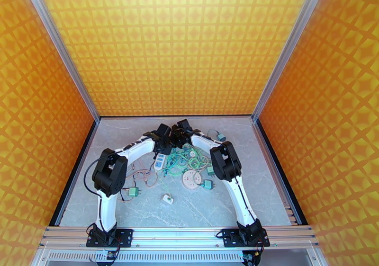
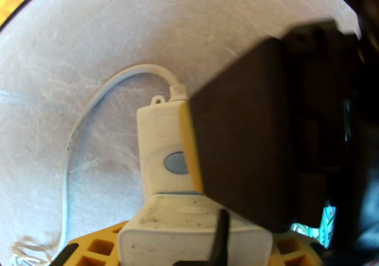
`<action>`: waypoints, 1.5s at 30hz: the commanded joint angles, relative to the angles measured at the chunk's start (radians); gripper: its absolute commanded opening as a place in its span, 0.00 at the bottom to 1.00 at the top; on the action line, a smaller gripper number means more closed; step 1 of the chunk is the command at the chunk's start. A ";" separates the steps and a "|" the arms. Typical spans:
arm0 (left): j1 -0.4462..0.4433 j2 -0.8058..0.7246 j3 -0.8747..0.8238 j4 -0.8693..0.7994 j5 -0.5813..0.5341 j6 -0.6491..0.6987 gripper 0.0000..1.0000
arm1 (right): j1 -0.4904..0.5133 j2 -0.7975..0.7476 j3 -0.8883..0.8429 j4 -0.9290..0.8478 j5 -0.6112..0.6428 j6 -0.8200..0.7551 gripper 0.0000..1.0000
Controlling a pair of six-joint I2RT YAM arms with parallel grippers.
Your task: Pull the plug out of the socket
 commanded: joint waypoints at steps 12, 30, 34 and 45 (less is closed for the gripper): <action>0.056 -0.056 0.054 -0.036 0.183 -0.118 0.35 | 0.022 0.074 0.001 -0.241 0.156 -0.082 0.00; -0.014 -0.036 0.084 -0.107 0.010 -0.009 0.34 | 0.025 0.058 -0.013 -0.255 0.176 -0.092 0.00; -0.049 -0.015 0.105 -0.129 -0.049 0.005 0.34 | 0.027 0.058 -0.012 -0.261 0.184 -0.092 0.00; -0.011 -0.064 0.156 -0.177 0.021 -0.067 0.35 | 0.027 0.047 -0.022 -0.264 0.205 -0.093 0.00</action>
